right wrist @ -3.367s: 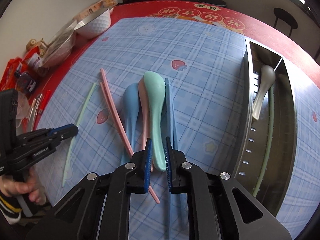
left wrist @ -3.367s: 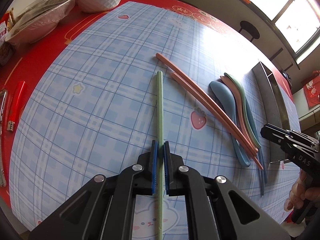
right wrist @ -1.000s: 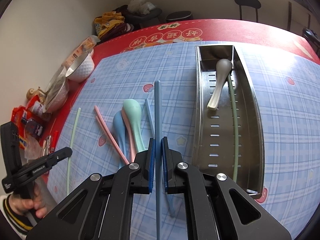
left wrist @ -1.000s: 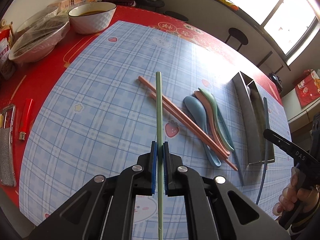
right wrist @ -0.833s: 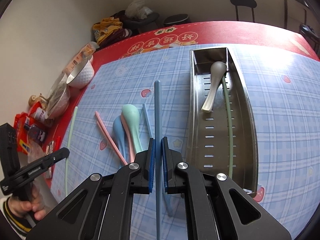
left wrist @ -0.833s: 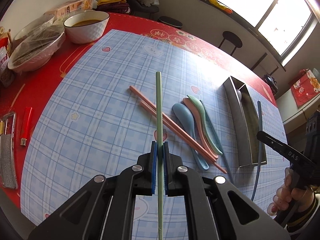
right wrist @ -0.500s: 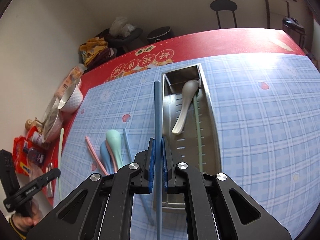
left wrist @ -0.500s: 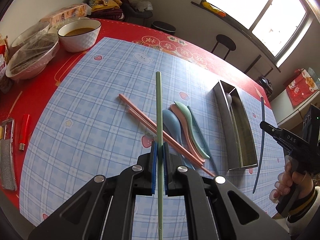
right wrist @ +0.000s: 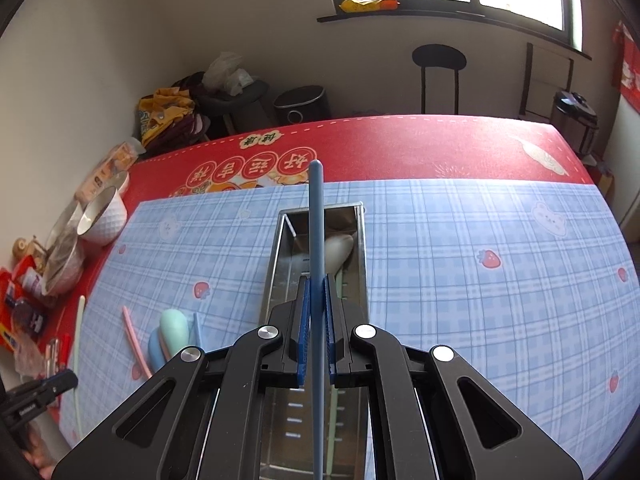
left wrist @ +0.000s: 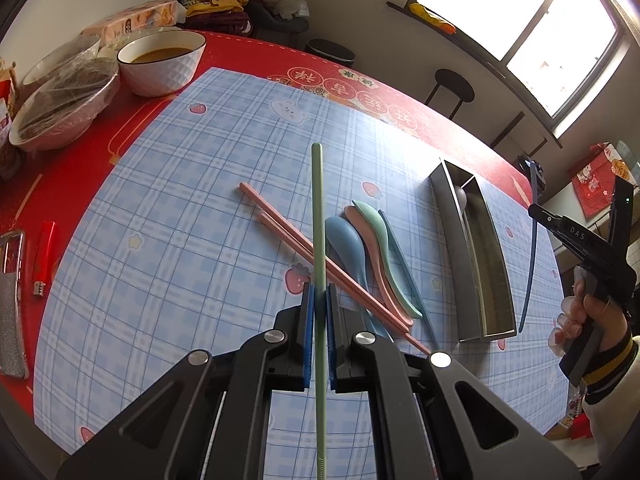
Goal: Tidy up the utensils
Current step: 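Lower the blue chopstick into the steel tray and open the right gripper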
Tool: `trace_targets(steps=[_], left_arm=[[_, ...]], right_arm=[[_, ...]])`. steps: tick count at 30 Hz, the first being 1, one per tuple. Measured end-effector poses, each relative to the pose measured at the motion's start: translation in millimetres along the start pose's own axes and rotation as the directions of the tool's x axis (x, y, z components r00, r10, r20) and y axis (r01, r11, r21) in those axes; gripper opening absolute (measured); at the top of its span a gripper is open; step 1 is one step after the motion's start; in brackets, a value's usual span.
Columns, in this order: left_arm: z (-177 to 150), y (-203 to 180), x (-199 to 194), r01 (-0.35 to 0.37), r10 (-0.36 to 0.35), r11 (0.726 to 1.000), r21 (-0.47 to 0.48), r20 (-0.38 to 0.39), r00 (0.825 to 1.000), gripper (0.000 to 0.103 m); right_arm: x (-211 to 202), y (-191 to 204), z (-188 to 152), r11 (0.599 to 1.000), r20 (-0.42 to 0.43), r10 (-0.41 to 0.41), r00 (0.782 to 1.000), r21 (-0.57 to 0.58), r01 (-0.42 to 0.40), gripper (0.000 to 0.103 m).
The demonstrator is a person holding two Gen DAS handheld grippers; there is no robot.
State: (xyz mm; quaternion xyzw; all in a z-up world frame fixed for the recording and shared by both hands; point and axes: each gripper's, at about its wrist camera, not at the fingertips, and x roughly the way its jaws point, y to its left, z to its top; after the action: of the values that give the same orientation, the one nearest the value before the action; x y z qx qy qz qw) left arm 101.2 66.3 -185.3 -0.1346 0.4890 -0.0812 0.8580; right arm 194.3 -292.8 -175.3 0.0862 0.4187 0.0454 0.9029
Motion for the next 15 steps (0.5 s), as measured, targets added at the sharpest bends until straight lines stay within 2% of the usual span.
trace_targets(steps=[5, 15], left_arm=[[0, 4, 2, -0.007, 0.007, 1.000, -0.008, -0.006, 1.000, 0.006], [0, 12, 5, -0.025, 0.025, 0.999, -0.032, -0.014, 1.000, 0.006]], right_arm=[[18, 5, -5, 0.998, -0.009, -0.040, 0.999, -0.057, 0.039, 0.007], [49, -4, -21, 0.995, -0.112, -0.103, 0.988, -0.007, 0.103, 0.007]])
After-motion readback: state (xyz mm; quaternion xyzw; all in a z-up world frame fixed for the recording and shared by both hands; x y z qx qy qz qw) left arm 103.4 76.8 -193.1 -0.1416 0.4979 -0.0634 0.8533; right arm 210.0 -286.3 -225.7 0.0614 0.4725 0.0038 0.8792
